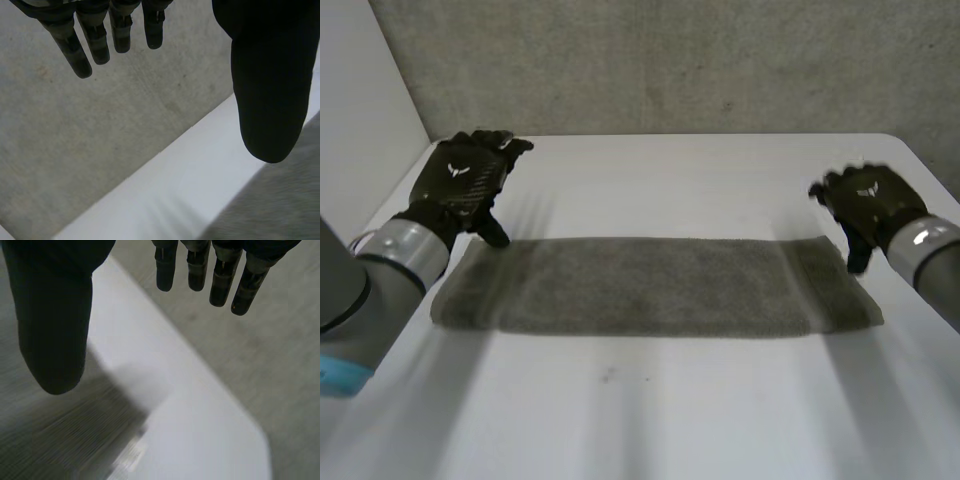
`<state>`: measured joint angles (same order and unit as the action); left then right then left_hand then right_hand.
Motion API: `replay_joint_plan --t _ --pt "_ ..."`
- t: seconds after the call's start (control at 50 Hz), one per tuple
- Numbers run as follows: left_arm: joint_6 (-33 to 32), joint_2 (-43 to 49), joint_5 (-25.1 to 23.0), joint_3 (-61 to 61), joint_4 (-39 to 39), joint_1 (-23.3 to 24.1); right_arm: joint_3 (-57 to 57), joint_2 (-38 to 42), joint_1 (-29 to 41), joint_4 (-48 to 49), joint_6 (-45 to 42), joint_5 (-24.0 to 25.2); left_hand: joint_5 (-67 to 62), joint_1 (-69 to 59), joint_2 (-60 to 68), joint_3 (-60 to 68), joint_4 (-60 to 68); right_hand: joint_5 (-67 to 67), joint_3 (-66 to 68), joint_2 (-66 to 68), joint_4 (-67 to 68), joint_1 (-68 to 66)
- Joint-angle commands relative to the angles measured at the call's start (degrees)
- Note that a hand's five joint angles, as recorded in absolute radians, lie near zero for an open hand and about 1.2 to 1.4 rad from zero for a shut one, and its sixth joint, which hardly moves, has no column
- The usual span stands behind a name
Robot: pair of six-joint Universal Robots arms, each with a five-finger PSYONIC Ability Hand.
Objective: Fold the towel.
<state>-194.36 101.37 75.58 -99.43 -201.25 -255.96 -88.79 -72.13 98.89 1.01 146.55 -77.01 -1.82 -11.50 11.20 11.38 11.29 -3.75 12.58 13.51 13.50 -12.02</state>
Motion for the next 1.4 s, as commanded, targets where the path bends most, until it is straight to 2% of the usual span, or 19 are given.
replay_joint_plan --t 0.02,0.2,0.38,0.44,0.56,0.7,0.8,0.9,1.0,1.04,1.14,1.16,1.2,1.22,1.24,1.26,1.3,1.32,1.4 --pt "9.0 -3.5 -0.2 -6.5 -0.1 0.2 -6.5 -0.4 -3.6 -5.5 -0.2 1.5 0.9 0.6 -0.3 -0.5 -0.4 -10.8 12.0 11.0 11.0 -12.5" --pt "12.0 -3.3 -0.3 -8.2 -1.8 -0.1 -10.4 3.5 -6.8 0.4 -0.4 7.2 1.8 1.5 -1.2 -1.3 -1.2 -14.5 15.7 14.7 14.7 -16.2" --pt "12.0 -3.4 -0.2 -8.8 -2.0 0.3 -10.3 6.9 -7.5 2.2 -1.2 7.0 1.8 1.5 -1.2 -1.3 -1.2 -21.9 23.1 22.1 22.2 -23.6" --pt "12.0 -3.4 -0.2 -9.2 -2.1 0.4 -10.3 7.8 -8.3 3.9 -1.2 7.0 1.8 1.5 -1.2 -1.3 -1.2 -29.6 30.8 29.9 29.9 -31.4" --pt "12.0 -3.5 -0.2 -9.4 -2.1 0.5 -9.8 8.8 -9.2 7.0 -1.7 6.8 1.8 1.5 -1.2 -1.3 -1.2 -66.2 67.3 66.4 66.4 -67.9" --pt "12.0 -4.5 -0.1 -9.5 -2.0 0.3 -9.2 8.1 -13.2 7.2 -7.2 3.9 1.8 1.5 -1.2 -1.3 -1.2 -66.3 67.4 66.5 66.5 -68.0" --pt "12.0 -5.8 -0.1 -9.9 -2.0 0.3 -6.9 7.1 -20.9 6.5 -16.8 -4.1 1.8 1.5 -1.2 -1.3 -1.2 -66.3 67.4 66.5 66.5 -68.0" --pt "12.0 -6.5 -0.1 -10.0 -2.0 0.4 -4.0 6.7 -24.4 6.5 -20.3 -5.7 1.8 1.5 -1.2 -1.3 -1.2 -66.3 67.4 66.5 66.5 -68.0" --pt "12.0 -7.1 -0.1 -10.0 -2.0 0.3 -1.5 5.5 -23.5 6.6 -18.7 -4.4 1.8 1.5 -1.2 -1.3 -1.2 -66.3 67.4 66.5 66.5 -68.0" --pt "12.0 -7.1 -0.1 -10.0 -2.0 0.3 -1.0 4.3 -21.4 7.0 -17.6 -3.7 1.8 1.5 -1.2 -1.3 -1.2 -66.3 67.4 66.5 66.5 -68.0" --pt "12.0 -7.7 -0.1 -10.2 -2.0 0.2 1.3 1.2 -5.3 8.9 -14.6 0.8 1.8 1.5 -1.2 -1.3 -1.2 -66.3 67.4 66.5 66.5 -68.0" --pt "12.0 -7.7 -0.1 -10.2 -2.0 0.2 1.3 1.2 -5.3 8.9 -14.6 0.8 1.8 1.5 -1.2 -1.3 -1.2 -66.3 67.4 66.5 66.5 -68.0" --pt "12.0 -8.0 0.0 -10.3 -2.0 0.2 1.2 1.5 3.5 11.6 -15.2 3.2 1.8 1.5 -1.2 -1.3 -1.2 -66.3 67.4 66.5 66.5 -68.0" --pt "12.0 -8.0 0.0 -10.3 -2.0 0.2 1.2 1.6 3.5 11.6 -15.2 3.2 1.8 1.5 -1.2 -1.3 -1.2 -66.3 67.4 66.5 66.5 -68.0" --pt "12.0 -8.4 0.1 -10.3 -2.0 0.1 1.1 2.2 7.8 13.0 -15.5 4.0 1.8 1.5 -1.2 -1.3 -1.2 -66.3 67.4 66.5 66.5 -68.0" --pt "12.0 -8.4 0.1 -10.3 -2.0 0.1 1.1 2.2 7.8 13.1 -15.5 4.0 1.8 1.5 -1.2 -1.3 -1.2 -66.3 67.4 66.5 66.5 -68.0" --pt "12.1 -8.9 0.0 -10.6 -2.0 0.0 1.4 5.6 16.7 15.2 -16.6 4.8 1.8 1.5 -1.2 -1.3 -1.2 -66.3 67.4 66.5 66.5 -68.0" --pt "12.1 -8.9 0.0 -10.6 -2.0 0.0 1.4 5.6 16.8 15.2 -16.6 4.8 1.8 1.5 -1.2 -1.3 -1.2 -66.3 67.4 66.5 66.5 -68.0" --pt "12.1 -9.6 0.1 -10.8 -2.0 0.0 1.6 10.8 27.1 16.2 -17.4 5.4 1.8 1.5 -1.2 -1.3 -1.2 -66.3 67.4 66.5 66.5 -68.0"
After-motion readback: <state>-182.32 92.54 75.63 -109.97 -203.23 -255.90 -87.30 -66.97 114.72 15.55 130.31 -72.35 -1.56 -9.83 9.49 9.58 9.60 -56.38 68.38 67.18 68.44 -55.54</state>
